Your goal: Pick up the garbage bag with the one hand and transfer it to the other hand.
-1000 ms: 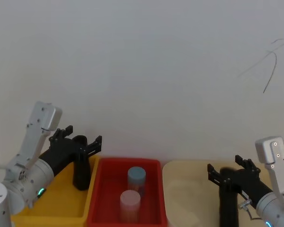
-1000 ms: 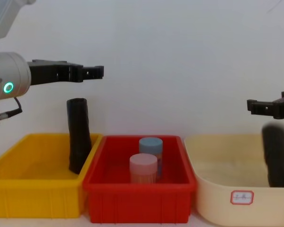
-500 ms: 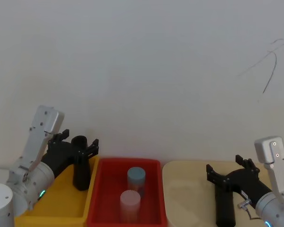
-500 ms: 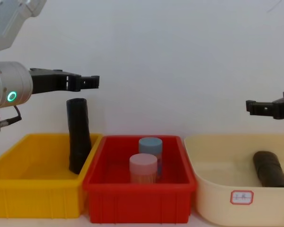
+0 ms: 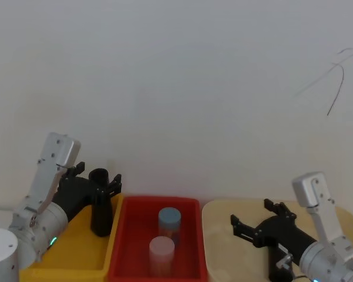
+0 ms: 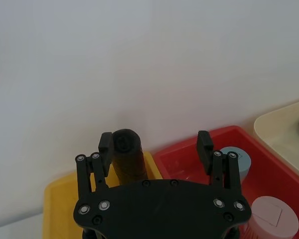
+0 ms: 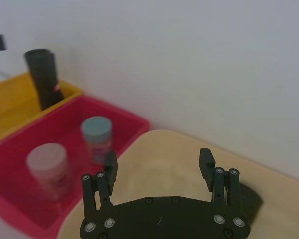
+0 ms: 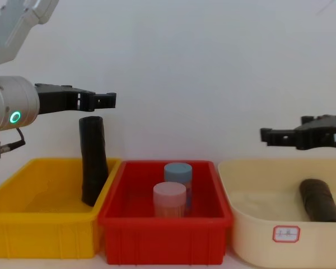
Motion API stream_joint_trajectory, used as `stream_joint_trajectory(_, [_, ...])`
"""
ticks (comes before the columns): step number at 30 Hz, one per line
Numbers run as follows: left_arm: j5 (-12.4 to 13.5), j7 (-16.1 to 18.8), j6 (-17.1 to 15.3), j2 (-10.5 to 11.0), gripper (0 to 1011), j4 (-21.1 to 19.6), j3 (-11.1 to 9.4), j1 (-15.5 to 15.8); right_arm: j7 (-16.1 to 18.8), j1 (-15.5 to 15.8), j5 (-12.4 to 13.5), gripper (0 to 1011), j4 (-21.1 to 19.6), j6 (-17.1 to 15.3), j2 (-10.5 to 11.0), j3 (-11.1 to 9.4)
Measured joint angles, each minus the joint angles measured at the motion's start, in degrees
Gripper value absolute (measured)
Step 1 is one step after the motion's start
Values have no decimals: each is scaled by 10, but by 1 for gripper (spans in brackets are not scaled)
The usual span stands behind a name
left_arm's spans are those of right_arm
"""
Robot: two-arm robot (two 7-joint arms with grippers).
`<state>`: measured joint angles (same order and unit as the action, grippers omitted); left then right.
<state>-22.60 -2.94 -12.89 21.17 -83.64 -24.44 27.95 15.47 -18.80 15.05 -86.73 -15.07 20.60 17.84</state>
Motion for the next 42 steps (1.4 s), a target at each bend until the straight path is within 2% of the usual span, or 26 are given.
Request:
stream_joint_trajectory(6, [1,1,0,0,1002,1,0,0,38,-20,1,1001,13,-14,3,24])
stream_joint_trajectory(17, [2,2,-1,-1,1002,2,-1,1,99,-83,-5,1001,64,-53,3,71])
stream_joint_trajectory(31, [2,3,-1,-1,1002,2,-1,1,160,-151,-22,1002,104,-86,8,125])
stream_joint_trajectory(42, [2,3,-1,-1,1002,2,-1,1,194,-187,-35,1001,132,-93,1,167])
